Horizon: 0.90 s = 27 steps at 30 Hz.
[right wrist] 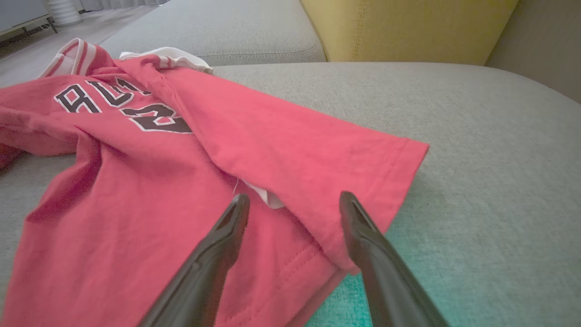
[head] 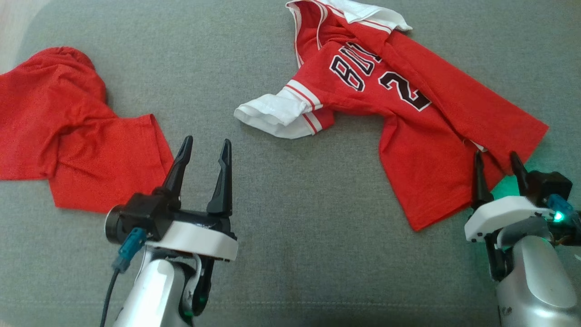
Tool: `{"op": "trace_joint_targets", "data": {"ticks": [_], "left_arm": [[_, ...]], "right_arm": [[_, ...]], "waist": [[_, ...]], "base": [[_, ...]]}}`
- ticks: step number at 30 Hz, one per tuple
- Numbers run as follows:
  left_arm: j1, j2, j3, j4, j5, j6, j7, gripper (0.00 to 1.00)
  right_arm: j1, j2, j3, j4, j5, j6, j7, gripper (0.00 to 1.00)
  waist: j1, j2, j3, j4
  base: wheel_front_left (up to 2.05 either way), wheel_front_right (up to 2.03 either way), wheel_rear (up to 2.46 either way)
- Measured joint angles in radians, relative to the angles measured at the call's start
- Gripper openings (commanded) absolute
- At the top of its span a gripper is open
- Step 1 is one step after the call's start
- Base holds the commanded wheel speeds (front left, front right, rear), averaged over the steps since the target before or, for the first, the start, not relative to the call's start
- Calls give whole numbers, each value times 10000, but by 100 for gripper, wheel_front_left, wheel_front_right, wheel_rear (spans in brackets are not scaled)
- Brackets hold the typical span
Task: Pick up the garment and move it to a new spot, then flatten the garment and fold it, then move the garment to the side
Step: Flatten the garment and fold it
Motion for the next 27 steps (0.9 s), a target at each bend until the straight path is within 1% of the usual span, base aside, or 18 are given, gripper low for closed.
{"op": "trace_joint_targets", "data": {"ticks": [4, 10, 11, 12, 17, 20, 22, 24, 27], "left_arm": [[0, 0, -25, 0, 2, 0, 0, 100], [-8, 0, -36, -2, 65, 2, 0, 100], [-12, 0, -36, -2, 65, 0, 0, 100], [-23, 0, -40, -2, 65, 0, 0, 100], [-201, 0, -52, 6, 65, 0, 0, 100], [-201, 0, -59, 13, 61, 0, 0, 100], [-201, 0, -86, 15, 58, 0, 0, 100], [-206, 0, -142, 15, 40, 2, 0, 100], [-219, -2, -288, 13, -42, 8, 0, 100]], "right_arm": [[-236, 0, -290, 433, -322, 0, -84, 100], [-732, 0, -481, 702, -803, 0, -311, 100], [-798, 0, -531, 786, -853, 0, -324, 44], [-838, 0, -575, 819, -903, 0, -341, 0], [-1247, 0, -940, 757, -1252, 0, -412, 0], [-1754, 0, -1135, 345, -1716, 0, -355, 0], [-2176, -12, -1329, -6, -2082, 0, -132, 0], [-2596, -190, -1417, -284, -2366, 0, 140, 0], [-3192, -784, -1434, -468, -2600, 0, 587, 0]], "waist": [[0, 0, 88, 19], [0, 0, 186, 3], [0, 0, 211, -1], [0, 0, 235, -5], [0, 0, 304, -18], [0, 0, 341, -20], [0, 0, 362, 5], [0, 0, 380, 57], [0, 0, 411, 176]], "base": [[0, 0, 0], [0, 0, 0], [0, 0, 0], [0, 0, 0], [0, 0, 0], [0, 0, 0], [0, 0, 0], [0, 0, 0], [0, 0, 0]]}}
